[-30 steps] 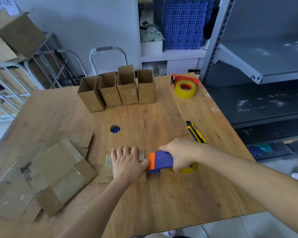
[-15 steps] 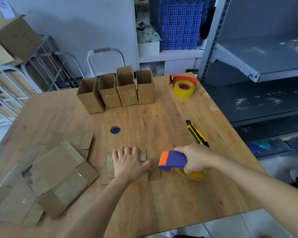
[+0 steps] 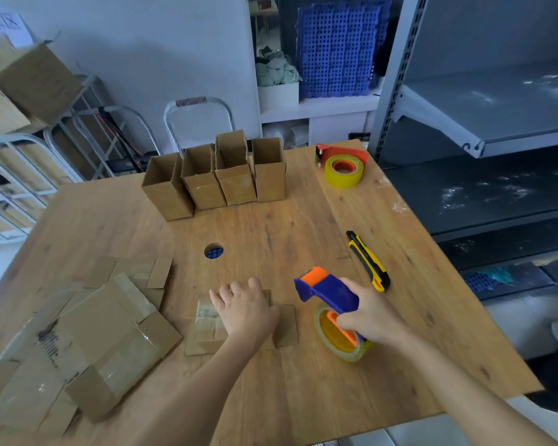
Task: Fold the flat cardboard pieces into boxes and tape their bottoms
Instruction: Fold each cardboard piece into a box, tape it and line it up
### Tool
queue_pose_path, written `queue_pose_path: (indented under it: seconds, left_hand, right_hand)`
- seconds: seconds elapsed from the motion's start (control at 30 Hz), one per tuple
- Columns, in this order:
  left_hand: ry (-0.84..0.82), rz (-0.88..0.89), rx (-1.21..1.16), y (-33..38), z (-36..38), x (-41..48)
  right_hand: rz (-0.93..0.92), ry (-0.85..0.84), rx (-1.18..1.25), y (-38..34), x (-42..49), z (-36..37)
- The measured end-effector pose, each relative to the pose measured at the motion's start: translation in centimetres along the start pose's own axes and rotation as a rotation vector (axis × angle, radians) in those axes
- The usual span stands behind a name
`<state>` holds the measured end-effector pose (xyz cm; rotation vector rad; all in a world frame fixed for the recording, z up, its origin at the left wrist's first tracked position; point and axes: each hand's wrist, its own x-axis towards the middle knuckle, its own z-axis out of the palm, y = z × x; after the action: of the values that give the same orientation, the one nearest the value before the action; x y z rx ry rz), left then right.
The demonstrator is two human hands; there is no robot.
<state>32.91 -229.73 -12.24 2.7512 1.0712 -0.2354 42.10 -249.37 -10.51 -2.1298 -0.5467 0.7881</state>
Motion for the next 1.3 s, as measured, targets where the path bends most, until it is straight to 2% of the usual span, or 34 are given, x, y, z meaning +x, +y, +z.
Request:
queue_pose_path:
  seconds: [0.17, 0.33, 0.4, 0.47, 0.53, 0.63, 0.8, 0.93, 1.07, 1.2, 1.3]
  left_hand:
    - [0.074, 0.006, 0.043, 0.5, 0.8, -0.4]
    - [0.006, 0.011, 0.036, 0.4, 0.3, -0.3]
    - [-0.027, 0.038, -0.062, -0.2, -0.1, 0.1]
    - [-0.018, 0.071, -0.391, -1.3, -1.2, 0.2]
    - [0.069, 0.080, -0.651, -2.8, -2.7, -0.1]
    - [0.184, -0.001, -0.580, -5.4, -4.0, -0.4]
    - [0.045, -0.174, -0.637, -9.3, -3.8, -0.8]
    - [-0.045, -0.240, -0.837, -10.4, -3.4, -1.7]
    - [-0.076, -0.225, -0.872, -10.6, -2.9, -2.1]
    - [-0.080, -0.204, -0.884, -10.8, -2.9, -2.1]
    - [-0.128, -0.214, -0.886, -11.5, -2.7, -1.5]
  right_hand:
    - [0.020, 0.012, 0.111, 1.4, -0.5, 0.4]
    - [0.030, 0.011, 0.142, 1.3, -0.4, 0.4]
    - [0.035, 0.009, 0.170, 1.0, -0.5, 0.3]
    - [0.033, 0.010, 0.208, 1.0, -0.6, 0.1]
    - [0.041, 0.012, 0.258, 1.0, -0.6, 0.0]
    - [0.052, 0.048, 0.278, 1.0, -0.4, 0.0]
    - [-0.029, 0.096, 0.138, 0.2, 0.2, 0.2]
    - [0.058, 0.081, 0.428, -0.7, -0.2, -0.2]
    - [0.207, 0.015, 0.853, -0.4, -0.6, -0.1]
    - [0.283, 0.003, 0.997, 0.4, -1.2, 0.7]
    - [0.315, 0.067, 1.095, 0.4, -1.5, 1.7]
